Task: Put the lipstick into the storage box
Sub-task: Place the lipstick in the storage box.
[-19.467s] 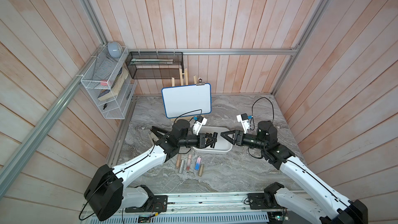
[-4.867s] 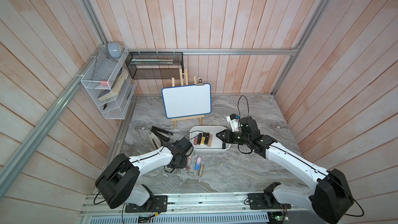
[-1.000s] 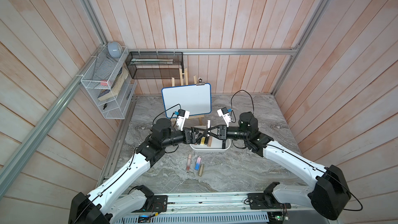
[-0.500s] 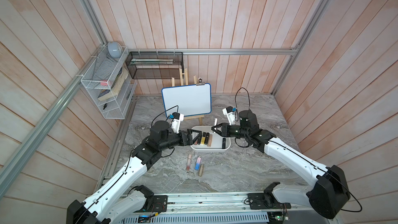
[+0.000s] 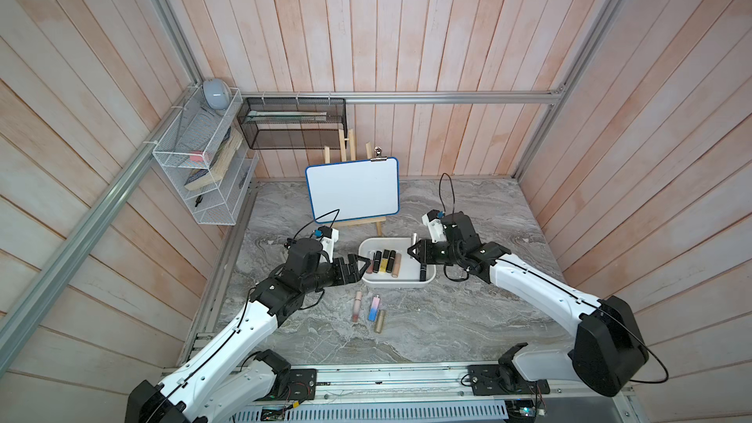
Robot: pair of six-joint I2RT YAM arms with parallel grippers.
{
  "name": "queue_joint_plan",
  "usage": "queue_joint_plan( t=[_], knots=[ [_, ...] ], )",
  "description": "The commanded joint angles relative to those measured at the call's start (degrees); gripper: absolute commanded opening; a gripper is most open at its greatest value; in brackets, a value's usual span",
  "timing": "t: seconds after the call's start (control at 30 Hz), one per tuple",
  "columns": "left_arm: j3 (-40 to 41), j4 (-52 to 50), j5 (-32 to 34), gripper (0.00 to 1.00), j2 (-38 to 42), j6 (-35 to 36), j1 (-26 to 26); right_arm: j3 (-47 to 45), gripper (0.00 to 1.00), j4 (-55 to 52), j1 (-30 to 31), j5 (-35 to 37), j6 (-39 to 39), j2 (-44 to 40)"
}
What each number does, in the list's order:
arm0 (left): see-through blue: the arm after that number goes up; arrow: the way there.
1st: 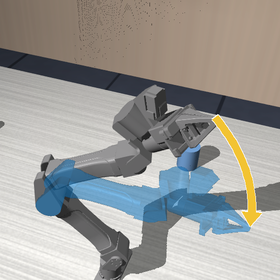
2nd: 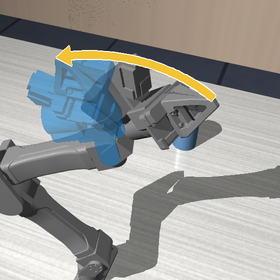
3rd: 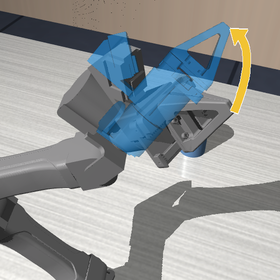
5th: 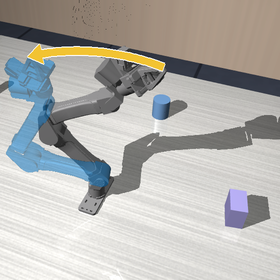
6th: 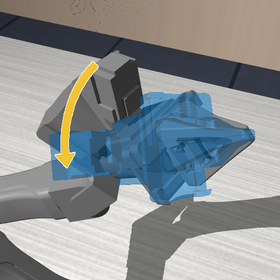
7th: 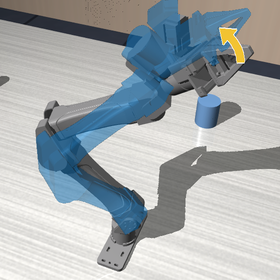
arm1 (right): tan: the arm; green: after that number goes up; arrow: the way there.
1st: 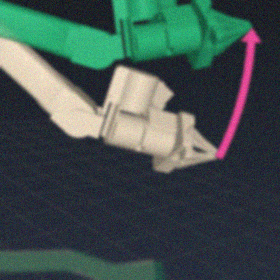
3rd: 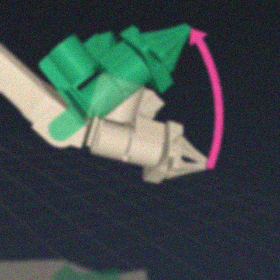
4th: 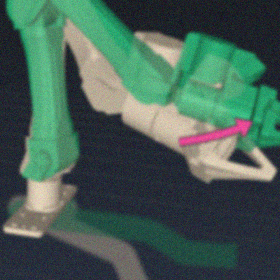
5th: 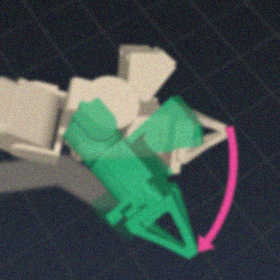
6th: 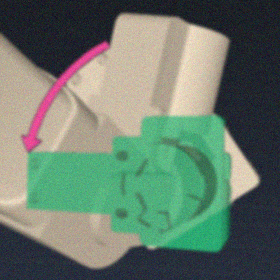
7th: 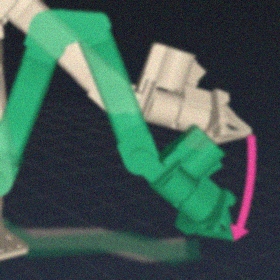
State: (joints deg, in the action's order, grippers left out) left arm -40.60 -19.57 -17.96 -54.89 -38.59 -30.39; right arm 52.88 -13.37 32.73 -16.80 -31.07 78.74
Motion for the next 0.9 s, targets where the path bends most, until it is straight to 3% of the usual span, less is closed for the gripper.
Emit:
queue_joint_plan(
  t=[0.0,0.4,0.87],
  knots=[
    [1.7,-2.16,2.3,1.0,-1.68,0.45,0.25,-0.83,0.15,-0.41,-0.31,2.03,1.36,2.37],
    [3.22,-5.34,4.49,1.0,-3.47,0.4,0.25,-1.25,0.16,3.58,-0.32,1.06,0.97,13.26],
    [4.74,-6.88,4.59,1.0,-4.34,1.13,0.29,0.52,0.19,5.81,-0.48,0.63,0.84,20.19]
  ],
)
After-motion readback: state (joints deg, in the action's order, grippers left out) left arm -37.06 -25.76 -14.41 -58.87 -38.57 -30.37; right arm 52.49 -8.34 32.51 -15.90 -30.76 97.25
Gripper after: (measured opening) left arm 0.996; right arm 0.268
